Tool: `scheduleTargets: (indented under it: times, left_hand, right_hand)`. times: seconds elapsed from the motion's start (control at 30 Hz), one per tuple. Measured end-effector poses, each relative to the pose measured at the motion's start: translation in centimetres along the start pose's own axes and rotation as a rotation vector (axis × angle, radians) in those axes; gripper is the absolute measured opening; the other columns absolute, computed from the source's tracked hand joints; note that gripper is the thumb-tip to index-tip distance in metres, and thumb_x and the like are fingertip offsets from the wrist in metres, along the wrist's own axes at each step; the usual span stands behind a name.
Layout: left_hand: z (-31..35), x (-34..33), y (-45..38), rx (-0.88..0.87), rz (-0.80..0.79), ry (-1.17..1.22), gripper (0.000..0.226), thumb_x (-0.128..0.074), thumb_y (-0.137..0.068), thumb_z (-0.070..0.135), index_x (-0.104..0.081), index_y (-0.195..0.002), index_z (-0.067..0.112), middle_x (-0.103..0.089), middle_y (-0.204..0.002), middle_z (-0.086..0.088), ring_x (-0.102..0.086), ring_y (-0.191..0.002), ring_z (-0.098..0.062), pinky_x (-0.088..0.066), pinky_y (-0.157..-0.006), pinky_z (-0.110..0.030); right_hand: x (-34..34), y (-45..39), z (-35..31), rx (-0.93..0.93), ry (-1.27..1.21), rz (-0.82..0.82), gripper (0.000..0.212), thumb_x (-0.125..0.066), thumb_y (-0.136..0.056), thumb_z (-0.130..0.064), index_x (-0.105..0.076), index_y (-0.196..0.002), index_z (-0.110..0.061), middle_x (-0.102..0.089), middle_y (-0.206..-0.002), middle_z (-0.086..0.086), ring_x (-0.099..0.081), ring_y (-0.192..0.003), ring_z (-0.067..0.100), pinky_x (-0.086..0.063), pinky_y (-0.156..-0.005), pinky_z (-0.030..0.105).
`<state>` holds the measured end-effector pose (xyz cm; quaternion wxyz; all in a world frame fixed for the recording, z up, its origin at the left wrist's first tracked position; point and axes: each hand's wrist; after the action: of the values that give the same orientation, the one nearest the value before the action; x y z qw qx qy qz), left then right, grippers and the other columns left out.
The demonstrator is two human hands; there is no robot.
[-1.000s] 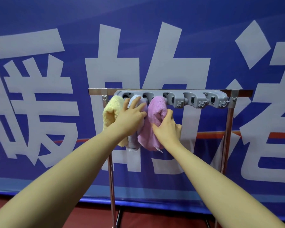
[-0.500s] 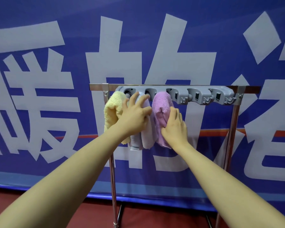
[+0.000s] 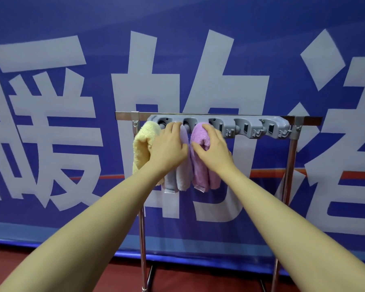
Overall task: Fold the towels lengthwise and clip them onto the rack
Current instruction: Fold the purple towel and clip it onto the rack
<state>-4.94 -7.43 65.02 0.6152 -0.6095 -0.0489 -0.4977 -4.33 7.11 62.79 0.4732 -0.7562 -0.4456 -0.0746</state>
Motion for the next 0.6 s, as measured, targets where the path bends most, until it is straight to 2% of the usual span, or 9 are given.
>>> scheduleTargets:
  times: [0.1,0.2,0.27,0.33,0.4,0.47,0.6]
  left_hand:
    - [0.1,0.5,-0.2,-0.001,-0.013,-0.002,0.036,-0.048,-0.083,0.011,-0.051,-0.118,0.004,-0.050,-0.128,-0.010,-0.049,-0.111,-0.029,-0.040,-0.086,-0.037]
    - [0.2,0.7,0.9,-0.029,0.007,-0.055,0.038,-0.050,-0.083,0.012,-0.051,-0.121,0.006,-0.048,-0.133,-0.006,-0.042,-0.122,-0.027,-0.033,-0.090,-0.035]
    - [0.2,0.4,2.3,-0.065,0.038,-0.074,0.040,-0.053,-0.082,0.012,-0.053,-0.121,0.006,-0.045,-0.136,-0.009,-0.038,-0.125,-0.029,-0.031,-0.096,-0.038]
    - [0.0,-0.2,4.1,-0.114,0.089,-0.078,0.034,-0.052,-0.078,0.014,-0.058,-0.111,0.005,-0.051,-0.126,-0.013,-0.046,-0.114,-0.033,-0.035,-0.093,-0.041]
    - [0.0,-1.0,6.1,-0.102,0.097,-0.053,0.037,-0.041,-0.076,0.021,-0.060,-0.104,0.005,-0.055,-0.116,-0.012,-0.050,-0.104,-0.032,-0.040,-0.087,-0.040]
    - [0.1,-2.0,8.3,-0.076,0.069,-0.027,0.043,-0.035,-0.074,0.024,-0.060,-0.103,0.005,-0.056,-0.112,-0.012,-0.050,-0.101,-0.033,-0.042,-0.083,-0.039]
    - [0.2,-4.7,13.0,-0.052,-0.051,-0.002,0.039,-0.035,-0.074,0.019,-0.059,-0.101,0.003,-0.057,-0.108,-0.012,-0.051,-0.092,-0.033,-0.045,-0.075,-0.040]
  right_hand:
    - [0.4,0.1,-0.1,-0.041,0.026,-0.108,0.066,-0.055,-0.089,-0.042,-0.023,-0.146,-0.034,-0.026,-0.151,-0.008,-0.039,-0.131,0.022,-0.041,-0.091,0.041]
    - [0.5,1.5,0.1,-0.045,0.042,-0.121,0.067,-0.052,-0.091,-0.044,-0.016,-0.147,-0.035,-0.031,-0.148,-0.003,-0.042,-0.128,0.023,-0.042,-0.091,0.041]
    - [0.5,3.3,0.5,0.003,0.059,-0.014,0.061,-0.053,-0.091,-0.038,-0.027,-0.144,-0.025,-0.039,-0.139,0.002,-0.042,-0.123,0.023,-0.043,-0.094,0.041]
    - [0.4,5.1,1.2,0.090,0.090,0.136,0.044,-0.057,-0.088,-0.024,-0.046,-0.128,-0.012,-0.047,-0.126,0.007,-0.045,-0.114,0.025,-0.044,-0.093,0.040]
    - [0.4,6.9,2.0,0.142,0.122,0.188,0.030,-0.058,-0.083,-0.013,-0.055,-0.113,-0.007,-0.051,-0.114,0.010,-0.048,-0.102,0.027,-0.044,-0.087,0.039]
    - [0.3,8.8,2.8,0.155,0.135,0.138,0.026,-0.057,-0.082,-0.010,-0.056,-0.108,-0.006,-0.053,-0.108,0.010,-0.048,-0.097,0.026,-0.042,-0.084,0.037]
    - [-0.5,13.0,5.1,0.105,0.158,-0.031,0.023,-0.053,-0.086,-0.009,-0.056,-0.109,-0.007,-0.054,-0.107,0.007,-0.051,-0.097,0.024,-0.042,-0.087,0.037]
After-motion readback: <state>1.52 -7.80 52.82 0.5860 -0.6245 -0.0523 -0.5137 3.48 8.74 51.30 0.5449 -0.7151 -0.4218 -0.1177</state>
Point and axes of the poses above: each hand's wrist, its own y-axis away from the middle knuckle, its own x-axis out of the back of the hand, z = x × y
